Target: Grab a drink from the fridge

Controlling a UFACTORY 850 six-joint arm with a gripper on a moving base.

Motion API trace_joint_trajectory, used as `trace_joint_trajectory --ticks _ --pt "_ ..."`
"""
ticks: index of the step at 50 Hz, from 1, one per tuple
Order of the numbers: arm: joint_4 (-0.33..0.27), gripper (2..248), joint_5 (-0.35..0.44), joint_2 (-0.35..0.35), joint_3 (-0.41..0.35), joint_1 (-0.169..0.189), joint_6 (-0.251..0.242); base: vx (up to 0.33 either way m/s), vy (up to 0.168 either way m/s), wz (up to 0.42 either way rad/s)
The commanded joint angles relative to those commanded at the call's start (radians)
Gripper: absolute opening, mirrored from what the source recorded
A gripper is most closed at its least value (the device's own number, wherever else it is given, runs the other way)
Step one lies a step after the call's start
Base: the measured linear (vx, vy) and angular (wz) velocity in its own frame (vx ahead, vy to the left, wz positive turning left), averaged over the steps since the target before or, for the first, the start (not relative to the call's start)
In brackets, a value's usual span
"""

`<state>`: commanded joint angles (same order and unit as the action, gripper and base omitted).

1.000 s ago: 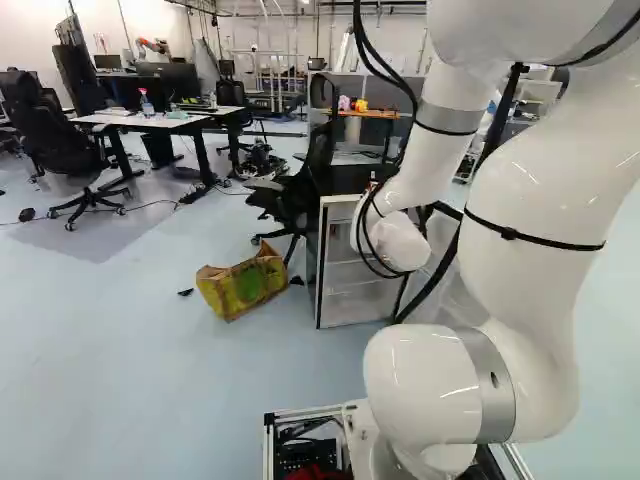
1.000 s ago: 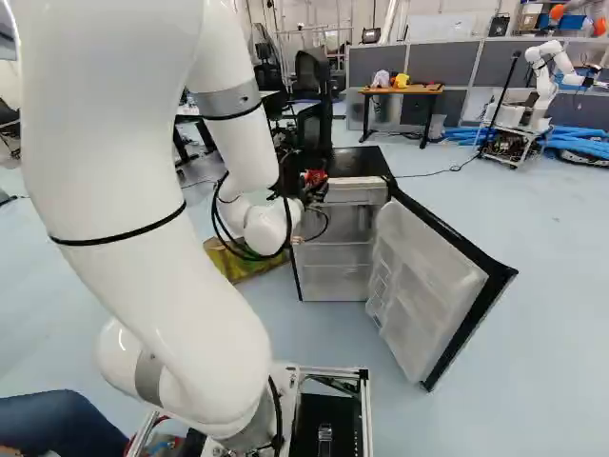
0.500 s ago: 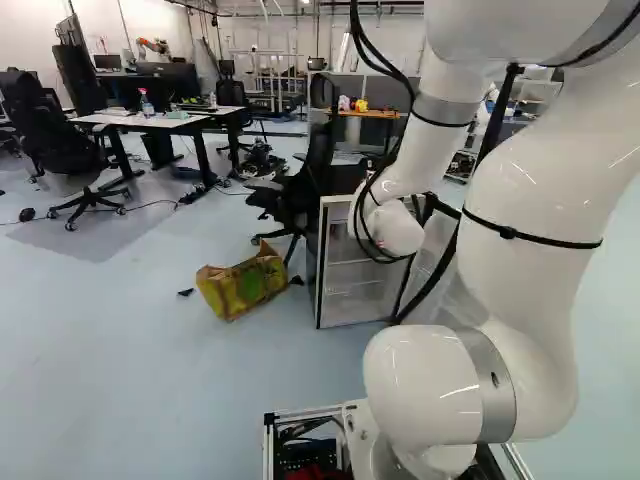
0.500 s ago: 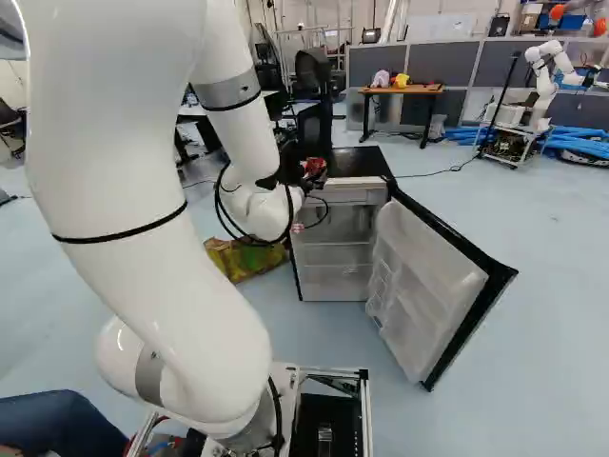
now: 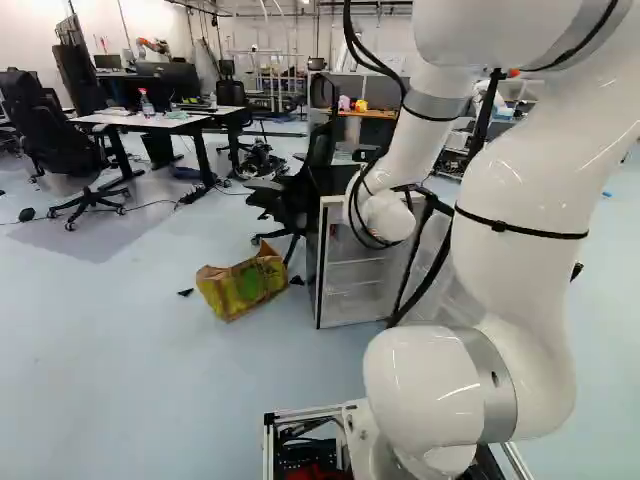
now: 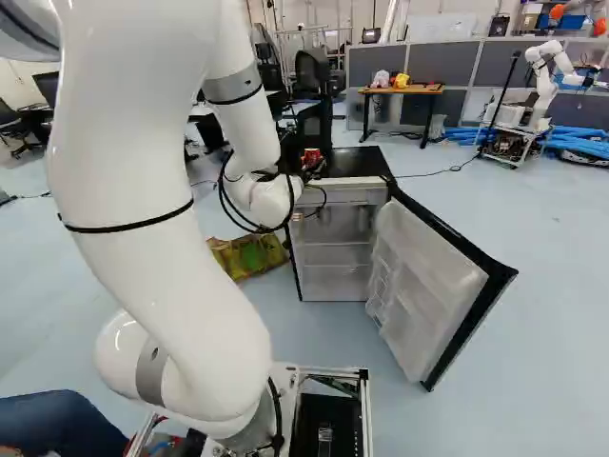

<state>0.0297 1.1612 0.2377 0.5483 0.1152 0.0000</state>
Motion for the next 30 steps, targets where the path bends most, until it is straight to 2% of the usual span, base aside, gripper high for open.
trace_joint_trajectory --ticks 30 --pt "0.000 94 -0.022 0.117 0.140 -0.020 0.000 0.000 0.000 0.000"
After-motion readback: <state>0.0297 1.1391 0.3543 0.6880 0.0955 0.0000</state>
